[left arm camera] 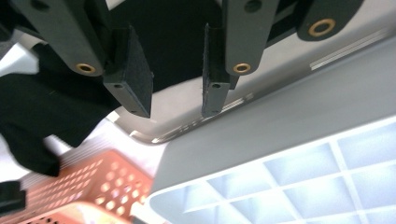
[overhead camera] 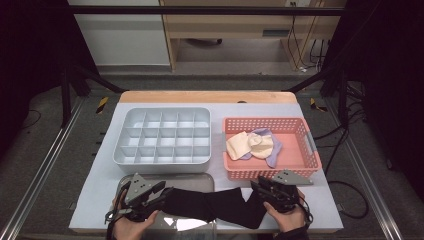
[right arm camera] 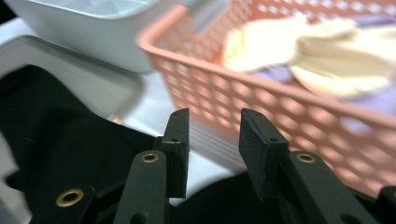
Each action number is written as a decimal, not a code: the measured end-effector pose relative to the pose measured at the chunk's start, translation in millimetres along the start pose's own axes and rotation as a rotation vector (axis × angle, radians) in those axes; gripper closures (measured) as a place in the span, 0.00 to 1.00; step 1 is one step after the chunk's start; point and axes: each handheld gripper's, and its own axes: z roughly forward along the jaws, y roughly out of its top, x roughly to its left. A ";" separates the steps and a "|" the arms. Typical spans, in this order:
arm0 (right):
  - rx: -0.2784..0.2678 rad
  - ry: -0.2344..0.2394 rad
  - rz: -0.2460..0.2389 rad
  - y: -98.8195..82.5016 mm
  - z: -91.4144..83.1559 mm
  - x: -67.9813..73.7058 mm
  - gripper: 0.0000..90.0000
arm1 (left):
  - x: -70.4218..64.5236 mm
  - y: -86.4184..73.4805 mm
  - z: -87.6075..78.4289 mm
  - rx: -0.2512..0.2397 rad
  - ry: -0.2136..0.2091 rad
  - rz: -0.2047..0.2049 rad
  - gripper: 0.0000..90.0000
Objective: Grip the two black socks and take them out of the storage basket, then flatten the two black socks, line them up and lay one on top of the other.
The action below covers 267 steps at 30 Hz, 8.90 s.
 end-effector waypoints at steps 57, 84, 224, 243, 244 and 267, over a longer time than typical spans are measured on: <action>0.013 -0.039 0.003 2.3 -45.7 -4.8 0.96 | -31.5 8.2 23.6 0.073 -0.104 0.009 0.98; 0.084 0.078 -0.032 5.1 11.1 42.2 0.96 | 39.2 -25.8 2.1 0.072 -0.011 -0.122 0.98; 0.038 -0.023 0.057 -21.2 11.6 5.5 0.67 | -20.1 7.0 35.3 -0.007 -0.100 0.012 0.83; 0.082 -0.003 0.071 -26.4 18.6 8.4 0.67 | -56.5 -4.7 75.6 0.092 -0.190 0.067 0.96; 0.082 -0.003 0.071 -26.4 18.6 8.4 0.67 | -56.5 -4.7 75.6 0.092 -0.190 0.067 0.96; 0.163 0.027 0.080 -34.2 30.7 13.4 0.76 | -64.0 -19.1 89.5 0.161 -0.206 0.087 0.98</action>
